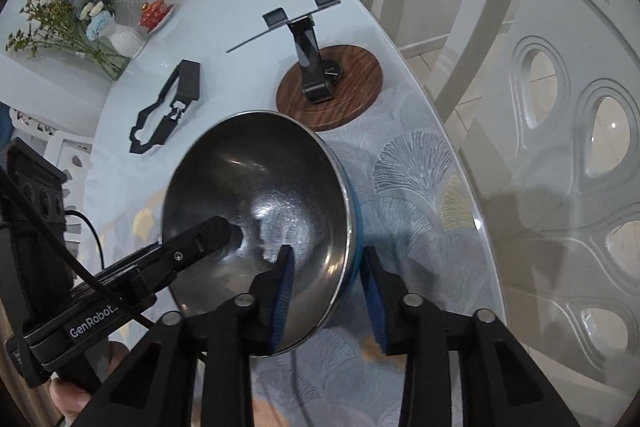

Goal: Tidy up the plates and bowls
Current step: 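Move both grippers to the blue steel bowl and grip its rim, then lift the blue steel bowl with both grippers and carry it over the bowl stack, then lower the blue steel bowl into the red steel bowl and open both grippers, then close both grippers on the rim of the nested bowl stack, then lift the nested bowls with both grippers and carry them over the plate stack, then lower the nested bowls onto the plate stack and open both grippers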

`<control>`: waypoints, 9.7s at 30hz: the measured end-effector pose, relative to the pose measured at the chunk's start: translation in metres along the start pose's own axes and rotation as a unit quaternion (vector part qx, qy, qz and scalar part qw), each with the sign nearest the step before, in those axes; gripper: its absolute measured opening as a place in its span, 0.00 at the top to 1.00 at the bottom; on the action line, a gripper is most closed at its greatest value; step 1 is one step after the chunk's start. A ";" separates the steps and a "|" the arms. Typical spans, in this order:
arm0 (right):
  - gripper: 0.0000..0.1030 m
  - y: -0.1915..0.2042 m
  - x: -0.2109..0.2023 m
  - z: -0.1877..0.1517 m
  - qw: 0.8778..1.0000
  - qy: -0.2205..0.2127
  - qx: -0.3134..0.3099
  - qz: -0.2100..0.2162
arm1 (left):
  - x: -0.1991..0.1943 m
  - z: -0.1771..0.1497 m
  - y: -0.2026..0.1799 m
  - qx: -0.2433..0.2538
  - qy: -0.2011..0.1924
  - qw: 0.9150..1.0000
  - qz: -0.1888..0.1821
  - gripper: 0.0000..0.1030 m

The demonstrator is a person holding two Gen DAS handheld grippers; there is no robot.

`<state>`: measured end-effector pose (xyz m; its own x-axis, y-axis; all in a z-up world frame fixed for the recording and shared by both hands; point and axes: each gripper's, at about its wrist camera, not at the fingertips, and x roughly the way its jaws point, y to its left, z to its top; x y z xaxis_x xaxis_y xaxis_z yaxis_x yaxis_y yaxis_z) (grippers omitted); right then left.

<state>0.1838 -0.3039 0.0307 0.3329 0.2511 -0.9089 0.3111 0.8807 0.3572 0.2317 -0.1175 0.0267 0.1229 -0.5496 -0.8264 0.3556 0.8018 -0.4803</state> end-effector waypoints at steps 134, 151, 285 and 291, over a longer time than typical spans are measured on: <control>0.43 0.136 -0.177 -0.320 0.987 -0.030 -0.148 -0.058 | -0.254 -0.323 -0.012 -0.029 -0.125 0.989 0.074 0.34; 0.43 0.094 -0.129 -0.283 0.994 0.030 -0.108 -0.003 | -0.189 -0.305 0.002 -0.057 -0.051 0.995 0.070 0.36; 0.59 0.385 -0.053 -0.367 0.986 0.034 -0.160 -0.004 | -0.382 -0.367 0.239 -0.147 -0.115 0.977 0.099 0.64; 0.48 0.387 -0.084 -0.380 0.987 -0.016 -0.162 -0.010 | -0.405 -0.368 0.223 -0.125 -0.150 0.974 0.117 0.63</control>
<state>-0.0625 0.1684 0.1637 0.3581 0.2235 -0.9065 0.0186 0.9690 0.2463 -0.0795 0.3705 0.1463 0.4520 -0.3596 -0.8163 0.0537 0.9245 -0.3775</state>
